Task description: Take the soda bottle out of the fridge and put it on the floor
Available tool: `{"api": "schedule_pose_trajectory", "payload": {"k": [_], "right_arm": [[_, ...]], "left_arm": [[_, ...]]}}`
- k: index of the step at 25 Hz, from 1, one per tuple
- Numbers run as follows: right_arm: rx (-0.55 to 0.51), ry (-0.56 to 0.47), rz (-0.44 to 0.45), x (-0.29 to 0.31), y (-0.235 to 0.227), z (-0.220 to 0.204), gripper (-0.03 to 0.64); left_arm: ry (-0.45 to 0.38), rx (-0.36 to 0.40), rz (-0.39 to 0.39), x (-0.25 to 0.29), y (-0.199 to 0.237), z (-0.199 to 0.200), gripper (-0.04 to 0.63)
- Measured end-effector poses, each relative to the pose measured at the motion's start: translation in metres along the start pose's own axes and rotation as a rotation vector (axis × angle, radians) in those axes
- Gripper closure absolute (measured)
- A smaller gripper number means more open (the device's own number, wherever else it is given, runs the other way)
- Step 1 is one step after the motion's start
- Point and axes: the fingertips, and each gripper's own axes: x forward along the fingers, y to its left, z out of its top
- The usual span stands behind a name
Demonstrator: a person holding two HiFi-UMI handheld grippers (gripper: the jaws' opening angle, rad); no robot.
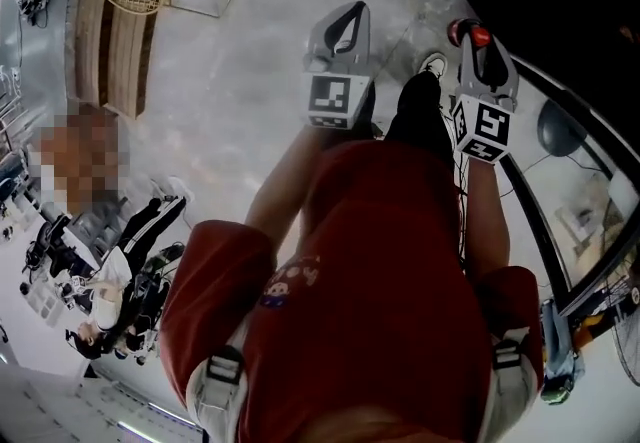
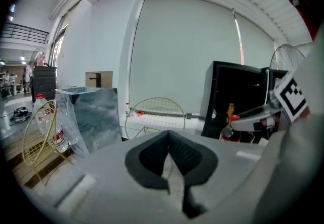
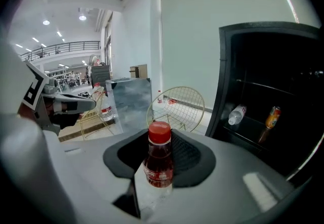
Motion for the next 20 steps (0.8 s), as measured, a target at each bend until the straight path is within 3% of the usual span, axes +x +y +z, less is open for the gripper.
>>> {"api": "schedule_pose_trajectory", "payload": {"k": [5, 8, 10, 20], "right_arm": [[0.008, 0.08, 0.004, 0.039, 0.014, -0.05, 0.485], [-0.024, 0.108, 0.012, 0.067, 0.02, -0.081, 0.485], [-0.033, 0.129, 0.001, 0.092, 0.015, -0.107, 0.485], [0.012, 0.254, -0.054, 0.2, 0.013, -0.286, 0.485]], "left_arm": [[0.073, -0.011, -0.023, 0.018, 0.016, -0.059, 0.595], [0.092, -0.068, -0.007, 0.032, 0.027, -0.1, 0.595], [0.133, -0.104, -0.003, 0.049, 0.031, -0.14, 0.595], [0.265, -0.102, -0.078, 0.108, 0.041, -0.335, 0.595]]}}
